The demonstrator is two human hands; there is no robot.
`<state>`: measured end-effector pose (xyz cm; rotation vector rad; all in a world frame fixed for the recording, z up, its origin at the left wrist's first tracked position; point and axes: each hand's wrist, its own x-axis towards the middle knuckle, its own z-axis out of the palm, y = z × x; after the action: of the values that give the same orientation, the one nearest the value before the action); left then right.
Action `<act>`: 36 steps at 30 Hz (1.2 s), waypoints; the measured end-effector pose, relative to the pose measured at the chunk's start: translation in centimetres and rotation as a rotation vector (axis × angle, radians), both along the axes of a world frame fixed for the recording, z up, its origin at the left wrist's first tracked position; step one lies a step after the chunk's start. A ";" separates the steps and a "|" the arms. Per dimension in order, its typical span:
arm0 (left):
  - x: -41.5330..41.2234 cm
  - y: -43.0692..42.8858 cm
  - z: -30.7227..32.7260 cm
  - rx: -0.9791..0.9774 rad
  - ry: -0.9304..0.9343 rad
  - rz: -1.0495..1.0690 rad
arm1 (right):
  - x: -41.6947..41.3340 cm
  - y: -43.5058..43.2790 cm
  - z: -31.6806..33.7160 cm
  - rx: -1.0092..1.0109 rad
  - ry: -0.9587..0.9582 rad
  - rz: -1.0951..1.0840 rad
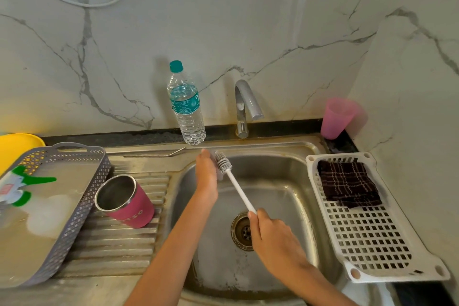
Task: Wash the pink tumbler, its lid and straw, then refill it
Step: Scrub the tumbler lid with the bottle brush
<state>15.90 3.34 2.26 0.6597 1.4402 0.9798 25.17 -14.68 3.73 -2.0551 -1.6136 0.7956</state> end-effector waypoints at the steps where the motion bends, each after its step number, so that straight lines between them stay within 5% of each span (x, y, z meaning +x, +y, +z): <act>1: 0.4 -0.8 0.4 0.010 0.014 -0.033 | 0.3 0.5 0.0 0.004 -0.005 -0.019; 5: 1.2 -1.8 -0.3 0.023 0.061 -0.110 | 0.8 1.9 0.1 0.014 -0.011 -0.065; 18: 0.7 -0.2 0.3 -0.027 -0.247 0.041 | -0.3 0.2 -0.1 0.032 0.019 -0.016; 36: 2.0 -1.7 -1.2 0.149 -0.113 -0.076 | 2.0 3.2 1.4 -0.080 0.134 -0.150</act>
<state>17.94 1.63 1.09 0.7502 1.2430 1.0551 27.13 -11.48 5.12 -2.1006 -1.3599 0.9354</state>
